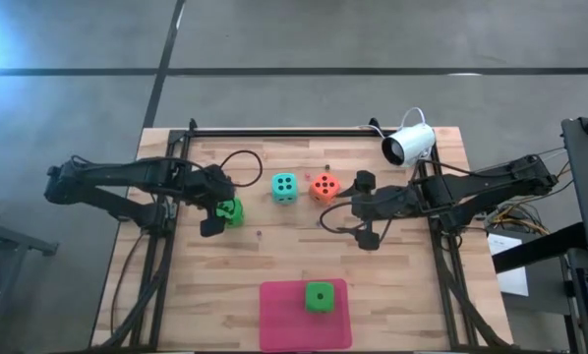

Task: Pick & Place Dice
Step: Put the green dice into the pink bin

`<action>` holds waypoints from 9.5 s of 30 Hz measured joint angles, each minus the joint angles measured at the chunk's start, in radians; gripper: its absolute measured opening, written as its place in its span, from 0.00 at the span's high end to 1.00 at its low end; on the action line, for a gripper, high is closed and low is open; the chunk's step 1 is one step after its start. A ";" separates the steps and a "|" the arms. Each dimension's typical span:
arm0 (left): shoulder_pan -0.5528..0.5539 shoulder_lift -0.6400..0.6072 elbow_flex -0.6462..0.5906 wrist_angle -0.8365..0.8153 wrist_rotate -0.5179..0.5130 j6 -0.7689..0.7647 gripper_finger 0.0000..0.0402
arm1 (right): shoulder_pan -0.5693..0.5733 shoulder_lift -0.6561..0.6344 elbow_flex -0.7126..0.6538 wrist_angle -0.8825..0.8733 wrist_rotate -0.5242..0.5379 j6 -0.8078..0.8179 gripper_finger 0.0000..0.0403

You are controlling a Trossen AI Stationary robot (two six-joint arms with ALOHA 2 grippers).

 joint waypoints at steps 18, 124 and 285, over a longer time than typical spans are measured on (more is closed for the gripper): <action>0.001 -0.001 0.000 -0.030 -0.011 0.051 0.06 | 0.000 0.000 0.000 0.000 0.000 0.000 0.01; 0.175 0.001 -0.390 0.328 0.086 0.186 0.04 | 0.000 0.000 -0.001 0.000 0.000 0.000 0.01; 0.079 0.281 -0.256 0.276 0.005 -0.028 0.12 | 0.000 0.000 -0.001 -0.001 0.000 0.000 0.01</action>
